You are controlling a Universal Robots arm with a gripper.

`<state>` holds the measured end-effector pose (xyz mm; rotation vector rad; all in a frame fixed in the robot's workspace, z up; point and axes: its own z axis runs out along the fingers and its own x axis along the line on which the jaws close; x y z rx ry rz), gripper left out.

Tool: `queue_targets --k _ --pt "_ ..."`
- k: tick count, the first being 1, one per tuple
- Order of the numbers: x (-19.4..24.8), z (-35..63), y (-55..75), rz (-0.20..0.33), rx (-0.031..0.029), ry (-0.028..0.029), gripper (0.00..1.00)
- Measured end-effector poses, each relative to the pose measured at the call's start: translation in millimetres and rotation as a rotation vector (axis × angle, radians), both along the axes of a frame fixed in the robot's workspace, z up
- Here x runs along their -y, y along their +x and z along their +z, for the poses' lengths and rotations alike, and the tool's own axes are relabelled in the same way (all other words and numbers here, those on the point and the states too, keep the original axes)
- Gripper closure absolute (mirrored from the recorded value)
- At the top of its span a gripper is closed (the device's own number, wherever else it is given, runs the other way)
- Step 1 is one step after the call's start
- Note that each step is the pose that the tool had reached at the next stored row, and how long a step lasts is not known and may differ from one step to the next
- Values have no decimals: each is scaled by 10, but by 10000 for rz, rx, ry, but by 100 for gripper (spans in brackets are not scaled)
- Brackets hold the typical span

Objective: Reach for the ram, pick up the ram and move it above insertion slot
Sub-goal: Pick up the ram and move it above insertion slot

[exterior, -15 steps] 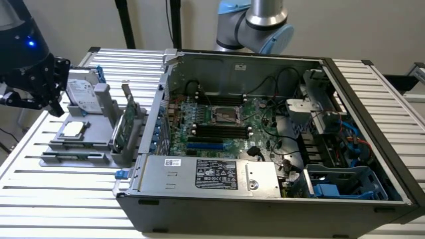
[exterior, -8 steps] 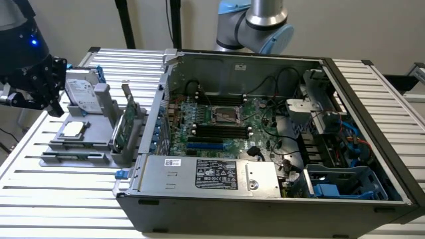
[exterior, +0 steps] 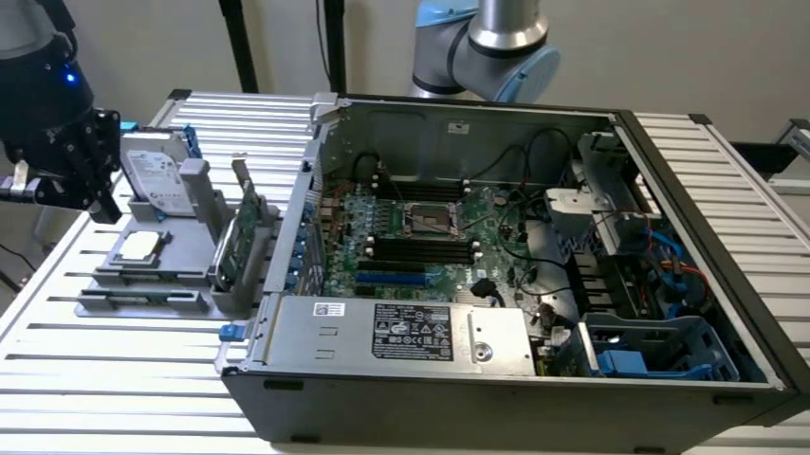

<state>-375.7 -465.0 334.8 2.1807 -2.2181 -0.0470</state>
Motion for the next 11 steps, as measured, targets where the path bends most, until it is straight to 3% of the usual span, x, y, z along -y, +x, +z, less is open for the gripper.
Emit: queue_targets --k 7,11 --pt "-2 -17 0 1233 14 2 89" --pt "-5 -22 -42 1426 144 -2 89"
